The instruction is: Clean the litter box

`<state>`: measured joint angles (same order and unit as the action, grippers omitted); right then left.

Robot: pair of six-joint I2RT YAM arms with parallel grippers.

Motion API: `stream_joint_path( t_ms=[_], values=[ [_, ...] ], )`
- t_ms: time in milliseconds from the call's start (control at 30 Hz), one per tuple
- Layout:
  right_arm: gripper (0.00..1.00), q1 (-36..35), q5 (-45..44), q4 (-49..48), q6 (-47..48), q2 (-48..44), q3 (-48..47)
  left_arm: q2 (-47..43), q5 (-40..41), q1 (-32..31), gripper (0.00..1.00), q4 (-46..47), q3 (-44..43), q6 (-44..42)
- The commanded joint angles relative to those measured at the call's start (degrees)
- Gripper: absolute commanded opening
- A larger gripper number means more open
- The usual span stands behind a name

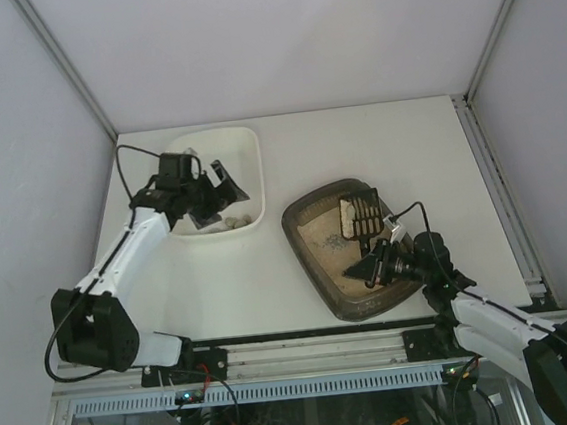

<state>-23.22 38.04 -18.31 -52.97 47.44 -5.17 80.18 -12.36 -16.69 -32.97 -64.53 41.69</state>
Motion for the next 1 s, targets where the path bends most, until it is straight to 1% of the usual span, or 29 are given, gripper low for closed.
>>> stream_joint_path(
  t_ms=[0, 200, 300, 400, 533, 633, 700, 800, 867, 967],
  values=[
    [0.0, -0.02, 3.34, -22.67, -10.39, 2.04, 5.69, -6.91, -3.36, 5.93, 1.0, -3.35, 1.33, -7.39],
    [0.0, 0.04, 3.25, -48.51, -22.31, 7.54, 11.55, -13.08, -4.36, 13.14, 1.0, -6.64, 3.41, -11.08],
    [0.0, 0.11, 3.26, -55.05, -25.42, 8.99, 12.41, -13.81, -6.1, 16.6, 1.0, -9.49, 3.58, -12.15],
    [0.0, 0.21, 2.16, -58.49, -28.2, 8.99, 12.88, -13.76, -7.19, 18.28, 1.0, -12.17, 3.42, -13.17],
    [0.0, 0.23, 2.37, -55.36, -28.53, 6.33, 13.15, -13.98, -8.67, 18.58, 1.0, -14.18, 2.99, -13.61],
    [0.0, 0.15, 3.1, -52.38, -28.37, 1.88, 14.2, -14.97, -9.98, 18.58, 1.0, -14.51, 3.05, -13.74],
    [0.0, 0.16, 3.76, -48.05, -28.37, -2.0, 14.26, -15.37, -10.74, 18.59, 1.0, -14.74, 3.18, -13.68],
    [0.0, 0.25, 2.3, -40.41, -29.96, -8.62, 14.25, -15.32, -11.92, 18.54, 1.0, -15.5, 3.35, -13.56],
    [0.0, 0.19, 1.36, -35.66, -32.65, -12.05, 14.32, -15.03, -13.17, 18.62, 1.0, -16.57, 3.23, -13.38],
    [0.0, -0.38, 1.22, -31.01, -36.5, -17.12, 14.3, -15.23, -14.77, 18.64, 0.99, -17.55, 3.48, -13.31]
  ],
)
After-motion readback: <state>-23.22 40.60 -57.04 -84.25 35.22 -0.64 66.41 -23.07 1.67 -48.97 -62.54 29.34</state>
